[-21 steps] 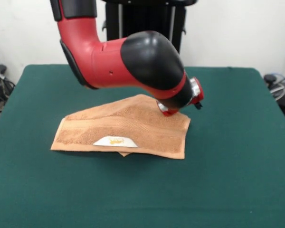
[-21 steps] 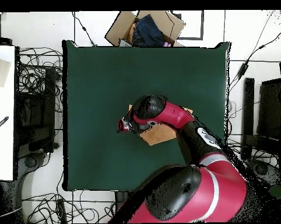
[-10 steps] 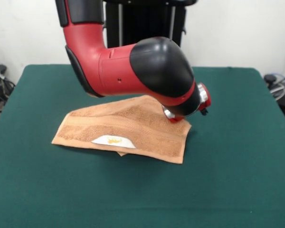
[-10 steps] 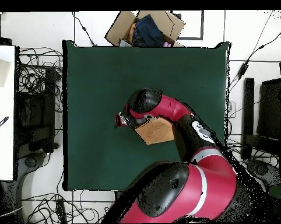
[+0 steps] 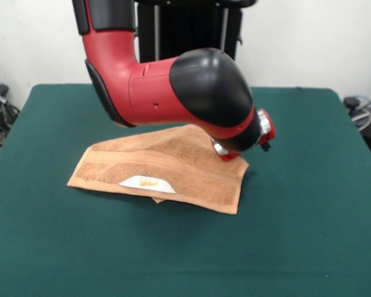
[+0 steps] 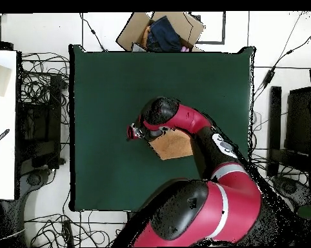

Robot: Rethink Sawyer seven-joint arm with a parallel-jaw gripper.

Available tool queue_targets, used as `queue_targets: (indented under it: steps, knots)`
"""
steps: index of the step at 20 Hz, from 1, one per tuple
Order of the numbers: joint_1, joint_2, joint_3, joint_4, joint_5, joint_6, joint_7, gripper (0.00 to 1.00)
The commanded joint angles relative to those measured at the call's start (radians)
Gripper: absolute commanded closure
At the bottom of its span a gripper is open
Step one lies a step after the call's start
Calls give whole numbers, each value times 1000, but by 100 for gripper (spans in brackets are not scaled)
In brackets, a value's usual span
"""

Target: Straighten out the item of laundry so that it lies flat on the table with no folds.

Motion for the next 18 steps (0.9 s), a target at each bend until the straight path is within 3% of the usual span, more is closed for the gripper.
queue_targets:
  steps: [1,10,18]
  knots:
    - [33,19,9,-113,13,62,117,0]
    - [47,50,4,-178,19,93,127,0]
    - [50,135,-3,-325,19,192,118,0]
